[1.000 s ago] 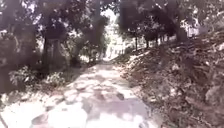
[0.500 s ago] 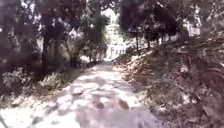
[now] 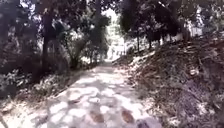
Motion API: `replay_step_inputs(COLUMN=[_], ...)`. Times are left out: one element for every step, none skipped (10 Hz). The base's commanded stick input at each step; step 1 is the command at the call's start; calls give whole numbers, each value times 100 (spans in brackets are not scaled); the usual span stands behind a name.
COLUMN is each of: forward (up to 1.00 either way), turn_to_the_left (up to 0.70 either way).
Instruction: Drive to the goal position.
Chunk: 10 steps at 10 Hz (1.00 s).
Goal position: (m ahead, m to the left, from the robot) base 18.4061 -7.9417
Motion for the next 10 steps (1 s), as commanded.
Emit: replay_step_inputs(forward=[50, 50, 50, 50, 50, 50, 50, 50, 50, 50], turn_to_the_left=[0, 0, 0, 0, 0, 0, 0, 0, 0, 0])
